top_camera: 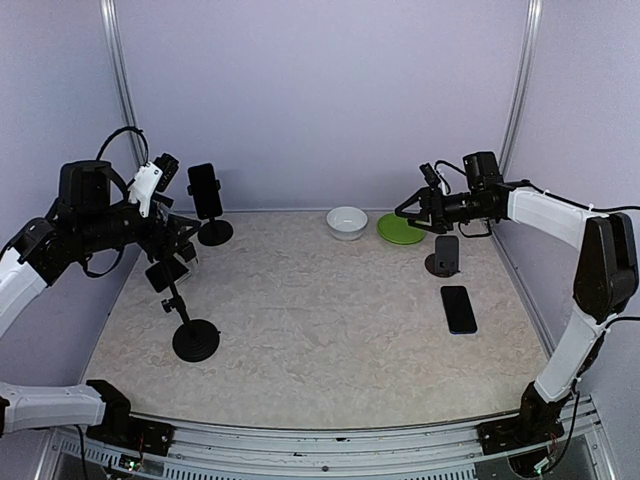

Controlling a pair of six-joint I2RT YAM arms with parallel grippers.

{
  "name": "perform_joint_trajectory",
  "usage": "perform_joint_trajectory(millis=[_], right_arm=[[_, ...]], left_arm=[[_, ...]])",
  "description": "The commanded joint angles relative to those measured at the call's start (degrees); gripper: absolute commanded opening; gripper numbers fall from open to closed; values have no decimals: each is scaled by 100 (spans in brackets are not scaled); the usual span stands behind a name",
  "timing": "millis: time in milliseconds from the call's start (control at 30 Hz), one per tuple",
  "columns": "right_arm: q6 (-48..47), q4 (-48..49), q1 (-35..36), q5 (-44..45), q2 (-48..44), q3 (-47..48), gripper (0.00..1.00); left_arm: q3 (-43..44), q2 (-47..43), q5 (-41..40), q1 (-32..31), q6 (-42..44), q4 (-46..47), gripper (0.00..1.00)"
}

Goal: Remove the phone from the phone stand

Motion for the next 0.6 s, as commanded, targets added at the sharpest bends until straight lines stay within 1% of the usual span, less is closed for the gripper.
perform_joint_trajectory(millis=[0,67,167,267,367,467,567], right_arm=[[-55,-30,65,-61,82,123,83],[-56,-33,65,-60,90,127,83],[-65,-34,64,-75,99,145,83],[-115,-86,64,-68,116,145,83],[-177,-147,68,-45,97,120,83],[-222,-187,65,-39,41,80,83],[-328,-328,63,-13,-8,73,82]], left_arm=[[-34,22,181,19,127,274,74],[11,32,216,19,141,314,66],[140,96,374,21,137,359,60],[354,220,708,-9,130,458,55],[569,396,867,-128,92,606,51],[806,657,892,-337,38,770,46],[1071,959,970,-632,49,897,44]])
